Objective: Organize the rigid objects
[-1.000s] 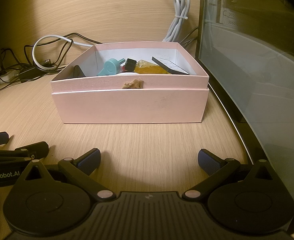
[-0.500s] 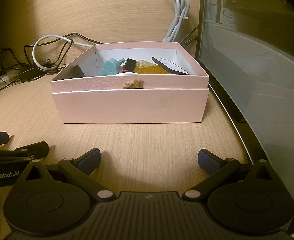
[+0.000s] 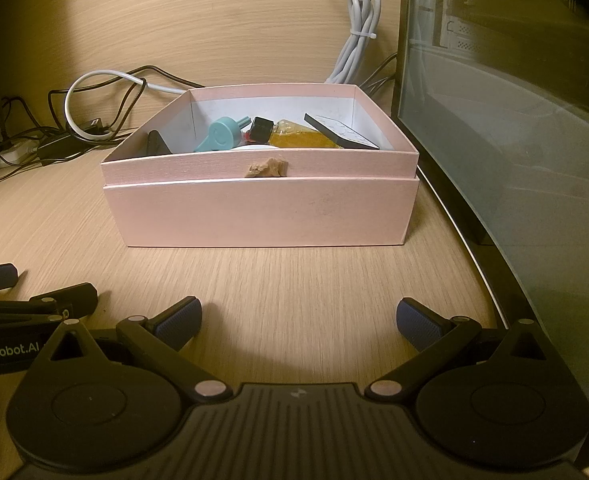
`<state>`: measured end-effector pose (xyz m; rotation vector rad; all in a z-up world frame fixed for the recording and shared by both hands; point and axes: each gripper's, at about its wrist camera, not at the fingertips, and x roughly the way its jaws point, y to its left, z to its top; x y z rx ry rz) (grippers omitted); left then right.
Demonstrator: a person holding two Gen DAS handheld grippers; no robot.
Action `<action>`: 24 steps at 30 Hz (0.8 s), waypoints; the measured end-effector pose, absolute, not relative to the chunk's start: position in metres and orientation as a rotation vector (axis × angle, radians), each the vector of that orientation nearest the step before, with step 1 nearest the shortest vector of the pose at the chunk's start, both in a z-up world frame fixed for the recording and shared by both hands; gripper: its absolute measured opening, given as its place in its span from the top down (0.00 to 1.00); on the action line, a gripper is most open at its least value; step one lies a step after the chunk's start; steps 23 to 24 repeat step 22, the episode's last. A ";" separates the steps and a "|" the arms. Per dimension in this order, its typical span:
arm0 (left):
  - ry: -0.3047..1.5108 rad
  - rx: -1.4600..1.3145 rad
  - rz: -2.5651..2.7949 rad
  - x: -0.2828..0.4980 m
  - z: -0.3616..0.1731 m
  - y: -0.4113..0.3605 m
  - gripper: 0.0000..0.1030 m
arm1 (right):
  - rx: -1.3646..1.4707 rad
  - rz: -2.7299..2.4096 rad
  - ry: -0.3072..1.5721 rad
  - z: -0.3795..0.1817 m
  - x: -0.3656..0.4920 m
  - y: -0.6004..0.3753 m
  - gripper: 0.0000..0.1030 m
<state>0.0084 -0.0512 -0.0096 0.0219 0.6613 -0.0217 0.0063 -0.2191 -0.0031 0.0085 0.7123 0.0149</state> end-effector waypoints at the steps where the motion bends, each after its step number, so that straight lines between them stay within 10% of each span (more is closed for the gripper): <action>1: 0.661 0.022 -0.022 0.008 -0.010 -0.051 0.05 | 0.008 0.015 0.712 -0.003 0.006 -0.219 0.00; 24: 0.661 0.026 -0.035 0.009 -0.010 -0.053 0.05 | 0.008 0.016 0.713 -0.003 0.006 -0.219 0.00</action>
